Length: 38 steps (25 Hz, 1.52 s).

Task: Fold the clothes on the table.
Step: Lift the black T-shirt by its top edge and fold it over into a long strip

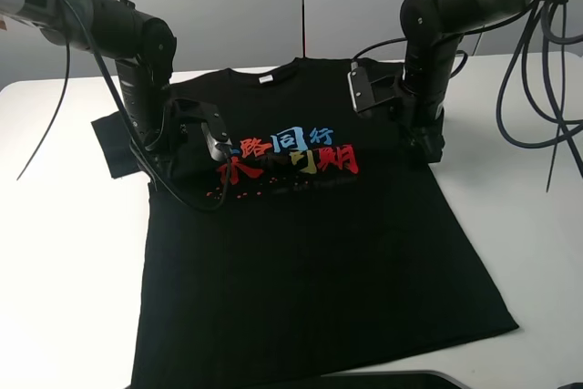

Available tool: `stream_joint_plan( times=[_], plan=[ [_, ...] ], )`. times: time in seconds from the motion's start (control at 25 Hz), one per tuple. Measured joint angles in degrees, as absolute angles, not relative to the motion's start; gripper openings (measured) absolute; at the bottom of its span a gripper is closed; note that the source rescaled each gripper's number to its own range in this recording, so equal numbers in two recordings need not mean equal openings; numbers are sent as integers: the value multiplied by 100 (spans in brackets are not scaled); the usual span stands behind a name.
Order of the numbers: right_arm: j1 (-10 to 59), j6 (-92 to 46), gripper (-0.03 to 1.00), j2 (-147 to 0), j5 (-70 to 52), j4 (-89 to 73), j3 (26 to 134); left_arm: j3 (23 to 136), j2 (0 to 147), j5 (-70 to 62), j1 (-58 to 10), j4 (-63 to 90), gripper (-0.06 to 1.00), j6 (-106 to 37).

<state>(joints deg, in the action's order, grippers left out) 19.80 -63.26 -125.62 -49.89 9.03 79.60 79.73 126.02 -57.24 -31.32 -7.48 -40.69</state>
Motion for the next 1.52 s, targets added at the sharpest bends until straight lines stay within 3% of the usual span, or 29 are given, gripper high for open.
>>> stream_joint_plan(
  times=[0.36, 0.48, 0.64, 0.72, 1.16, 1.52],
  plan=[
    [1980, -6403, 49, -12562, -4978, 667, 7960, 7973, 12602, -5737, -3132, -748, 0, -4069],
    [1980, -6403, 35, -12565, -4978, 656, 7960, 7973, 12602, -5741, -3132, -748, 0, -4069],
    [1980, -6403, 6, -12565, -4969, 656, 7960, 7973, 12602, -5750, -3132, -748, 0, -4069],
    [1980, -6403, 0, -12565, -4969, 656, 7960, 7973, 12602, -5755, -3132, -748, 0, -4069],
    [1980, -5887, 0, -12298, -4980, 1123, 8457, 8182, 12400, -5443, -3132, -1089, 0, -3297],
    [1980, -5009, 0, -11057, -5476, 1610, 10245, 10916, 11510, -5956, -3132, -1842, 0, -2756]
  ],
)
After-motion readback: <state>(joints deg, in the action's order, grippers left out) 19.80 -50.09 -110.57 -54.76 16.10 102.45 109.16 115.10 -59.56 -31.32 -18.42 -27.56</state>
